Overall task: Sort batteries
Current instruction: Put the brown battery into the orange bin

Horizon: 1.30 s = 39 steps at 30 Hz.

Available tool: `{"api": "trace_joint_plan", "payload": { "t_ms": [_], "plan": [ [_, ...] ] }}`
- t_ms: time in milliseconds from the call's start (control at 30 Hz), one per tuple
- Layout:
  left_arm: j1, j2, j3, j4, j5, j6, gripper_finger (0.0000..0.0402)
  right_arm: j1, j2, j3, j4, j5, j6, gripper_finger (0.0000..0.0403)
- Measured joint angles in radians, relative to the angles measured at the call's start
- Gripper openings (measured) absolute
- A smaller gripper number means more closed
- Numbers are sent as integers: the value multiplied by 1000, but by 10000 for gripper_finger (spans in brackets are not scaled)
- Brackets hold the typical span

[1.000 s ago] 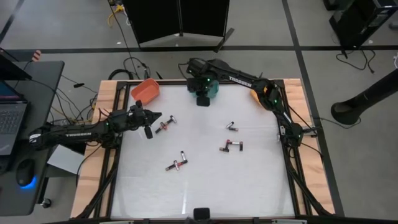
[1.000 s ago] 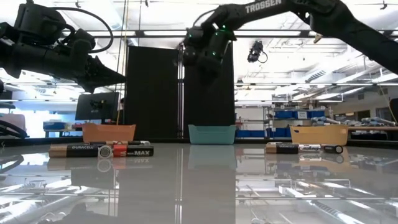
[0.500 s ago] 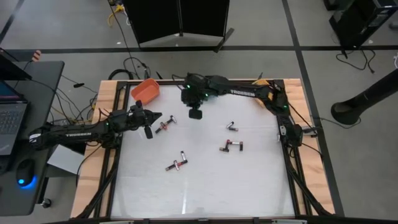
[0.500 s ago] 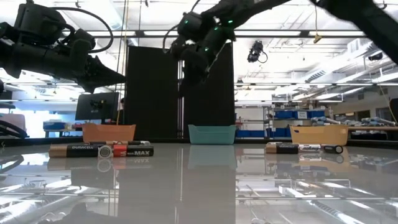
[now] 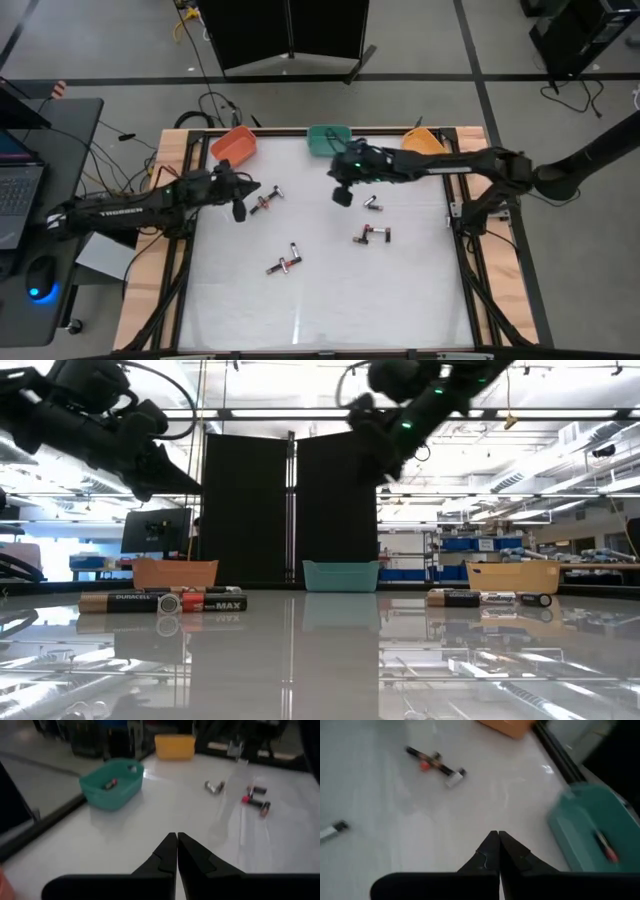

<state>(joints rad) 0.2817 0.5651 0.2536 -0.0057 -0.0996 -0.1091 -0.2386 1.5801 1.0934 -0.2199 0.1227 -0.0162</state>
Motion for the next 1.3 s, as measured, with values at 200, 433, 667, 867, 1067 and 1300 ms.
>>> {"api": "trace_joint_plan", "payload": {
  "t_ms": [200,433,667,867,1067,1300],
  "plan": [
    [0,71,104,-201,7,-68,23,-7,-147,-157,7,60,56,5],
    [-1,169,178,-374,52,-170,30,-51,-210,-275,93,65,64,7],
    [-2,251,180,-457,92,-297,90,-100,-209,-330,150,65,40,8],
    [-2,321,180,-459,84,-341,167,-117,-209,-358,187,63,15,8],
    [-2,410,180,-457,75,-374,210,-117,-209,-375,201,59,13,8],
    [-2,509,181,-407,55,-368,213,-116,-208,-432,272,59,26,9]
  ]
}}
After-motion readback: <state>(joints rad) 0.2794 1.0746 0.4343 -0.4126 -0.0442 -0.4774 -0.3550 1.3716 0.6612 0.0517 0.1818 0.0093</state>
